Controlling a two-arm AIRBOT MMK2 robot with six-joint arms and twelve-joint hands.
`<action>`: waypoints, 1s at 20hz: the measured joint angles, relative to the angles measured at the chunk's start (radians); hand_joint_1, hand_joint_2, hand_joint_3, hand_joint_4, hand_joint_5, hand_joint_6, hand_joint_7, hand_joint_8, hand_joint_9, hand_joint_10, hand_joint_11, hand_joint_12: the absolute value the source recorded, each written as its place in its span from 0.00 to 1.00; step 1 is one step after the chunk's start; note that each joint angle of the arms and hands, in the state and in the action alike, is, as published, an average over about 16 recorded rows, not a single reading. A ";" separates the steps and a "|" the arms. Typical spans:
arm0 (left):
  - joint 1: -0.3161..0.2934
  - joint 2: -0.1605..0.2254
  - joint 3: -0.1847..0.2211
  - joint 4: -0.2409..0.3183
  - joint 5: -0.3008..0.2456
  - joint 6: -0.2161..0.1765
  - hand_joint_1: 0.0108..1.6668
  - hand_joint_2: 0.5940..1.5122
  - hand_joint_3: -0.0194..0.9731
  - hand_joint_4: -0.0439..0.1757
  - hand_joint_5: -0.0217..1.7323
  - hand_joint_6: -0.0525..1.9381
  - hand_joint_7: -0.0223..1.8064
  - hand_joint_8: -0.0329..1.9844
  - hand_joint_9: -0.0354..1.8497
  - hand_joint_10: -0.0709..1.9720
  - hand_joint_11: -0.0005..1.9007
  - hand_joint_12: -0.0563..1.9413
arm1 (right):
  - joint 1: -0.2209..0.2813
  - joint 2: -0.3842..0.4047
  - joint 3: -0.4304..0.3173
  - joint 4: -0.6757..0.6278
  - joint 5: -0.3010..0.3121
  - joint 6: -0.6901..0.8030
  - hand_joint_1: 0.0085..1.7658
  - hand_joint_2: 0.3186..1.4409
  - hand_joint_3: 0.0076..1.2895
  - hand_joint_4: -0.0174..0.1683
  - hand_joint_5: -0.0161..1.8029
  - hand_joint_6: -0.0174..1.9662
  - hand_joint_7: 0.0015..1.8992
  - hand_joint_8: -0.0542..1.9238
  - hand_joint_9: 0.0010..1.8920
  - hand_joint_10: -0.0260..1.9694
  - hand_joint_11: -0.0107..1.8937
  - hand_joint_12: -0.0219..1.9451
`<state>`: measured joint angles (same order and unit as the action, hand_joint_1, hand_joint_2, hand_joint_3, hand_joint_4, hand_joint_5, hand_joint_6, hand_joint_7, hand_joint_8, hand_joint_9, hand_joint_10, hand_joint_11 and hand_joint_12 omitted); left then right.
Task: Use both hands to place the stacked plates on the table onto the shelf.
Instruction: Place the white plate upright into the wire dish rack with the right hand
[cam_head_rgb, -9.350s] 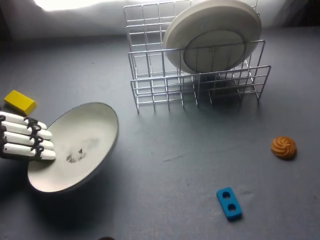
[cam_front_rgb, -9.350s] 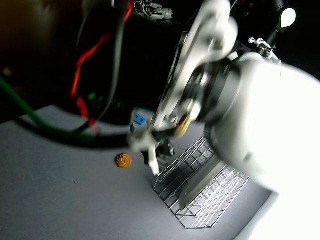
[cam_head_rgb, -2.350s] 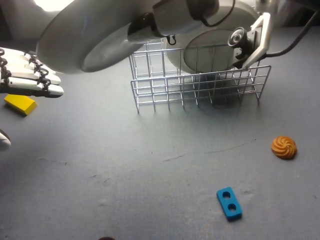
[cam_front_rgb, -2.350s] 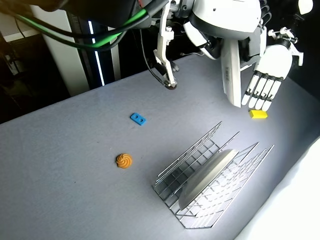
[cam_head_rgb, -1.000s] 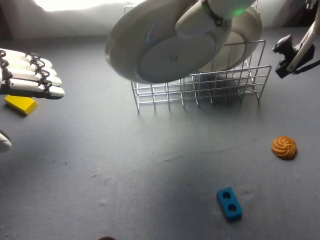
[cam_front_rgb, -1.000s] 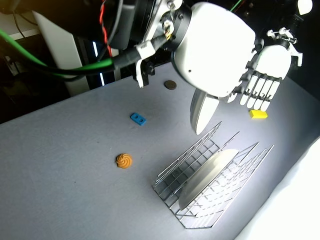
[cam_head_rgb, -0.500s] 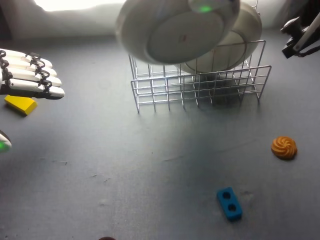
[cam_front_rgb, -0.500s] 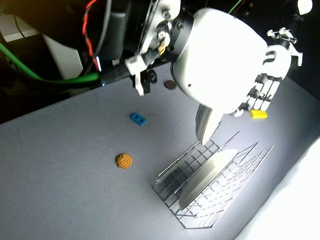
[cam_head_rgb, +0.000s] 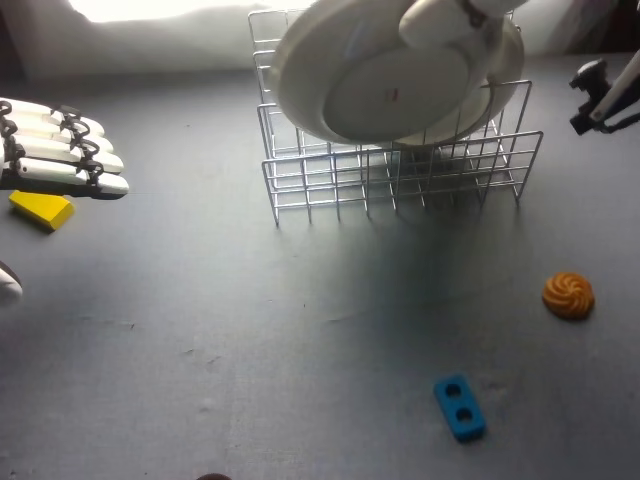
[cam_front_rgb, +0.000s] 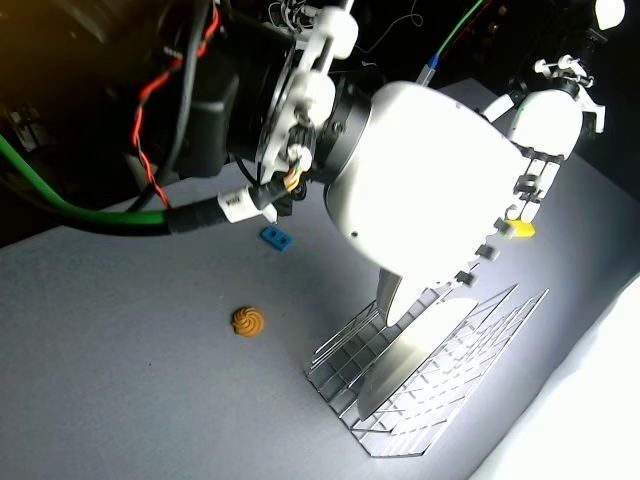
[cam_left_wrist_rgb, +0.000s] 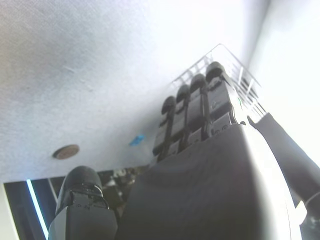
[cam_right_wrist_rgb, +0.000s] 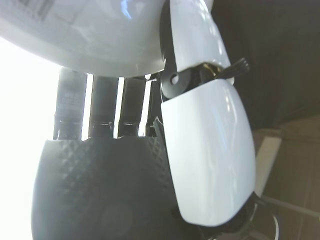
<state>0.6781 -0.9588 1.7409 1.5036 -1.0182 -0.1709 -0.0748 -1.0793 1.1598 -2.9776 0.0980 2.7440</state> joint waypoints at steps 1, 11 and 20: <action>0.000 0.000 0.000 0.000 0.000 0.000 0.00 0.52 0.04 0.19 0.03 0.03 0.03 0.02 0.03 0.04 0.01 0.03 | -0.008 -0.004 0.007 0.000 -0.003 0.001 0.78 0.60 0.00 0.05 0.54 0.40 0.58 0.38 0.56 0.54 0.48 0.62; 0.000 0.000 -0.004 0.001 0.000 0.000 0.00 0.52 0.04 0.19 0.02 0.03 0.02 0.02 0.03 0.04 0.01 0.03 | -0.073 -0.052 0.081 0.000 -0.029 0.004 0.78 0.60 0.00 0.05 0.55 0.39 0.60 0.36 0.56 0.54 0.47 0.63; 0.000 0.000 -0.005 0.002 0.000 0.000 0.00 0.53 0.04 0.19 0.03 0.03 0.02 0.02 0.03 0.04 0.01 0.03 | -0.123 -0.082 0.123 0.000 -0.060 0.002 0.78 0.60 0.00 0.05 0.54 0.39 0.60 0.35 0.56 0.54 0.47 0.64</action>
<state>0.6781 -0.9588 1.7355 1.5053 -1.0185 -0.1709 -0.1979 -1.1612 1.2825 -2.9776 0.0378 2.7456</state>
